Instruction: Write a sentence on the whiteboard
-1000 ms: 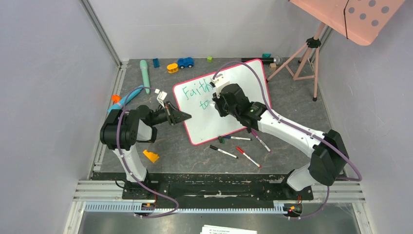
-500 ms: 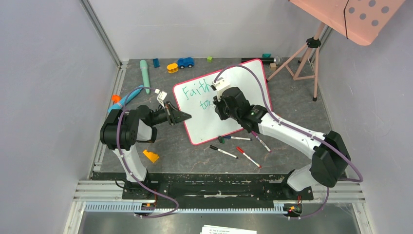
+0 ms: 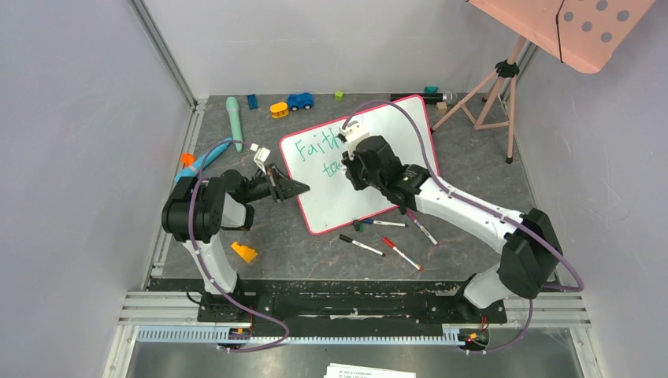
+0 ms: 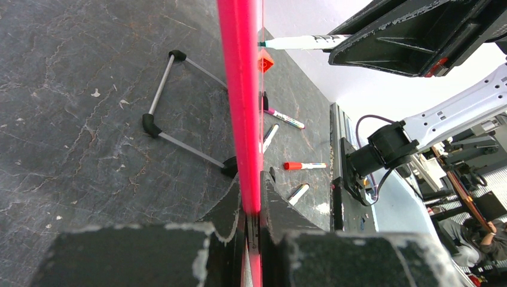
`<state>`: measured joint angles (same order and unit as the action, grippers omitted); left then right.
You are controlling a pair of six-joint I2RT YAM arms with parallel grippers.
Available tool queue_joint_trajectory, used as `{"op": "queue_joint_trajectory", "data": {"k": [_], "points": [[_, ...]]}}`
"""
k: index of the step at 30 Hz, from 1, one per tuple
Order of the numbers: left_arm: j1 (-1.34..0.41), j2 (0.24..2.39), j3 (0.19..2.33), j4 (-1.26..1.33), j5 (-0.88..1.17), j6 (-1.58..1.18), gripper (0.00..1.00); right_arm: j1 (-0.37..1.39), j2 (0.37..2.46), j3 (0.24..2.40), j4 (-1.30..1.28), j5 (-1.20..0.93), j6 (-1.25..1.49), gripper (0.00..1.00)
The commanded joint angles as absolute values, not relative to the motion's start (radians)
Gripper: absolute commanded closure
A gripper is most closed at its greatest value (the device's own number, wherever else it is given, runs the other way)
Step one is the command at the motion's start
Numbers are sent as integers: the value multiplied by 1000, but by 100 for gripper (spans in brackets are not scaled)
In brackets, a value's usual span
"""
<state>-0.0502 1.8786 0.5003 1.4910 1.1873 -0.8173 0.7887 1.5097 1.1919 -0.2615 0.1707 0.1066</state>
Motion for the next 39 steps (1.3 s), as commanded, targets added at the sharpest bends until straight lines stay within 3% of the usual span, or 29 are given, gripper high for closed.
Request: {"op": "queue_joint_trajectory", "data": {"k": [1, 39], "points": [[-77, 1893, 490, 1557, 1305, -694, 98, 766, 1537, 1231, -241, 222, 83, 100], [-77, 1894, 492, 1557, 1304, -695, 98, 742, 1503, 1170, -252, 183, 104, 100]]}}
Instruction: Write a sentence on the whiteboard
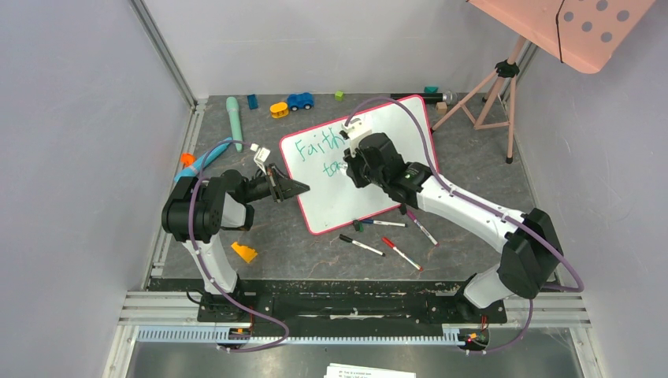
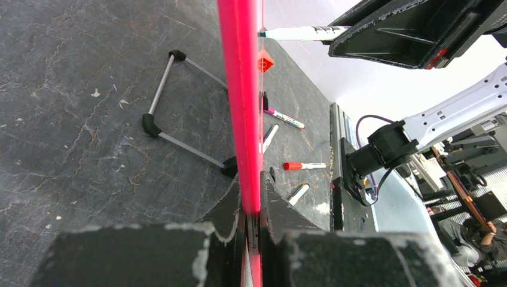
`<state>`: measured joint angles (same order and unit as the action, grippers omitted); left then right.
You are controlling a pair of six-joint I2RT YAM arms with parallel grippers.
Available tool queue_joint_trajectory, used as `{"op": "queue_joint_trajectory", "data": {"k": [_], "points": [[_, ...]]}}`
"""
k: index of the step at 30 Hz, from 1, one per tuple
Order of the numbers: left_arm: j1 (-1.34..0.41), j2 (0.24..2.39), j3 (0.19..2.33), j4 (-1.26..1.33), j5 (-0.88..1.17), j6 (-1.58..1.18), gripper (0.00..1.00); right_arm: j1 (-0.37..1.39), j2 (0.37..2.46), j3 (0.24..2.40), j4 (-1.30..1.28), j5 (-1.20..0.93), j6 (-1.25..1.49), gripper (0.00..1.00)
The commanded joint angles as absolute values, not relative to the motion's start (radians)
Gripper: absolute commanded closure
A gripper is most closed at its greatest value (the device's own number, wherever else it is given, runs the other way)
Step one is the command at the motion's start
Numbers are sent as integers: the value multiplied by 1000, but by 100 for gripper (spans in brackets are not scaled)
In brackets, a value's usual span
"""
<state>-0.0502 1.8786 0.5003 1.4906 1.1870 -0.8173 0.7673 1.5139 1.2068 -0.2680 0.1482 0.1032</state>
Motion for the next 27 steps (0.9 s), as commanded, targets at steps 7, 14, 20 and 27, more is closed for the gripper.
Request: {"op": "queue_joint_trajectory", "data": {"k": [7, 14, 20, 27], "points": [[-76, 1896, 492, 1557, 1303, -696, 98, 741, 1480, 1119, -246, 168, 121, 100], [-77, 1894, 491, 1557, 1305, -695, 98, 741, 1479, 1127, -242, 168, 124, 100], [-78, 1893, 490, 1557, 1305, -695, 98, 741, 1495, 1173, -242, 181, 114, 100], [-78, 1891, 489, 1557, 1304, -694, 98, 741, 1517, 1217, -247, 191, 101, 100]]}}
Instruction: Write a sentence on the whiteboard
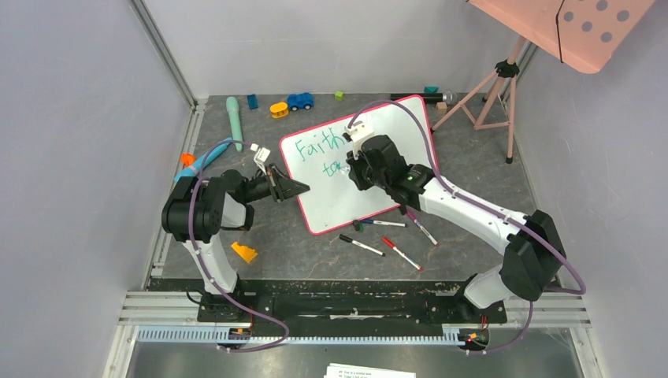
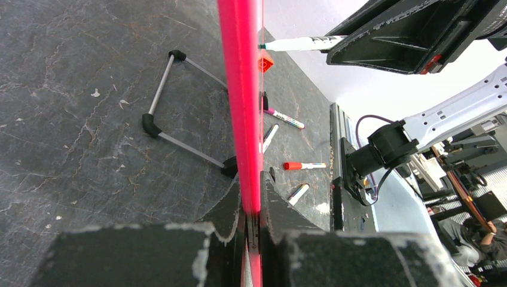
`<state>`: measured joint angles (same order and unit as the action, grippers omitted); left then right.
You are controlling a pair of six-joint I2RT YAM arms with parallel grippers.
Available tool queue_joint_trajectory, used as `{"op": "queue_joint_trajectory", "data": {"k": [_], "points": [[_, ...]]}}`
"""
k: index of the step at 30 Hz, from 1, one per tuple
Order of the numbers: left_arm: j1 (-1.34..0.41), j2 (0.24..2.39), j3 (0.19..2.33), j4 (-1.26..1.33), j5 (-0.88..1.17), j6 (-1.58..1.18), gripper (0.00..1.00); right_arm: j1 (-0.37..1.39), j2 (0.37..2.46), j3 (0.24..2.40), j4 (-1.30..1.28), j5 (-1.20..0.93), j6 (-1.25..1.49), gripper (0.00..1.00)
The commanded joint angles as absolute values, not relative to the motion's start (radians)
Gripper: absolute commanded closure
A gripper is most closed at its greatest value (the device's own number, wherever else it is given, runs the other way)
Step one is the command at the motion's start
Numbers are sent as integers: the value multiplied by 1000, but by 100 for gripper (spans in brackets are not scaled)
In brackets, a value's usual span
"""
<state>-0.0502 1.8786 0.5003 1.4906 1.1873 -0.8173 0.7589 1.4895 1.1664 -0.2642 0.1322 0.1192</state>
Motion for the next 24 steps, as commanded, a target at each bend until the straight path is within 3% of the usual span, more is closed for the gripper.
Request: {"op": "queue_joint_trajectory", "data": {"k": [1, 13, 24], "points": [[-77, 1890, 488, 1557, 1304, -694, 98, 740, 1519, 1221, -247, 192, 100, 100], [-77, 1891, 490, 1557, 1304, -693, 98, 739, 1528, 1238, -251, 199, 91, 100], [-77, 1893, 491, 1557, 1304, -694, 98, 739, 1473, 1117, -238, 144, 131, 100]]}}
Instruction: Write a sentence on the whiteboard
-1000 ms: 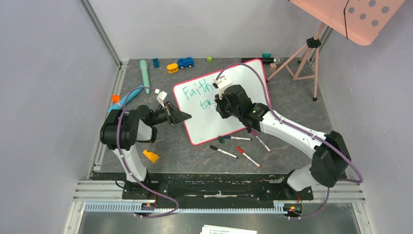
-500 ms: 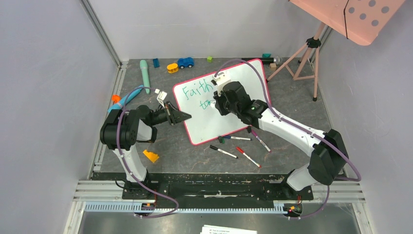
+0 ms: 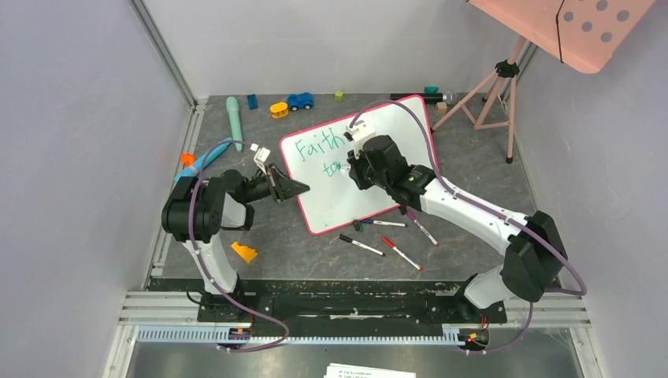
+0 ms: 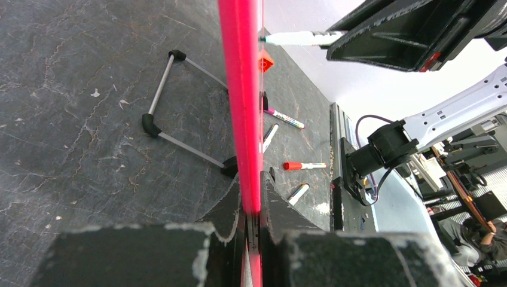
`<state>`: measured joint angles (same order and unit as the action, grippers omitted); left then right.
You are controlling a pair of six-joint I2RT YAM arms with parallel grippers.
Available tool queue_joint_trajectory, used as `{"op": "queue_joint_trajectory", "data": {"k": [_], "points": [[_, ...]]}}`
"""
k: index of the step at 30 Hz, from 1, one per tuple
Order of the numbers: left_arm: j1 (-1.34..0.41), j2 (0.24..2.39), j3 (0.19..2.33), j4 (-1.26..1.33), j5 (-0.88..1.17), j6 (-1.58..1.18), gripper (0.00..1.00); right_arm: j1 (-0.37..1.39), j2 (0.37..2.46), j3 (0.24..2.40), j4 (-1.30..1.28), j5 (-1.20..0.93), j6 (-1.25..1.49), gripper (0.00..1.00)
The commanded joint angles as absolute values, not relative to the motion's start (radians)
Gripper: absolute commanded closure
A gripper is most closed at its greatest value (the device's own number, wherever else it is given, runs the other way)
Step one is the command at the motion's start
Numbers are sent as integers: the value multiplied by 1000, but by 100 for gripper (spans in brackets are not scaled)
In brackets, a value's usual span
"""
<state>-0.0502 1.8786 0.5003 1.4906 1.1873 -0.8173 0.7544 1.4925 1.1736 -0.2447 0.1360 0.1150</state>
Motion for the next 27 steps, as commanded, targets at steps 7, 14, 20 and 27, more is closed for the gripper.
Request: {"op": "queue_joint_trajectory", "data": {"k": [7, 14, 20, 27], "points": [[-77, 1891, 489, 1557, 1304, -693, 98, 741, 1451, 1082, -224, 144, 150, 100], [-76, 1891, 489, 1557, 1304, -694, 98, 741, 1471, 1136, -227, 163, 140, 100], [-77, 1891, 489, 1557, 1305, -694, 98, 740, 1504, 1200, -241, 174, 113, 100], [-77, 1891, 490, 1557, 1305, -695, 98, 738, 1529, 1245, -255, 193, 88, 100]]}}
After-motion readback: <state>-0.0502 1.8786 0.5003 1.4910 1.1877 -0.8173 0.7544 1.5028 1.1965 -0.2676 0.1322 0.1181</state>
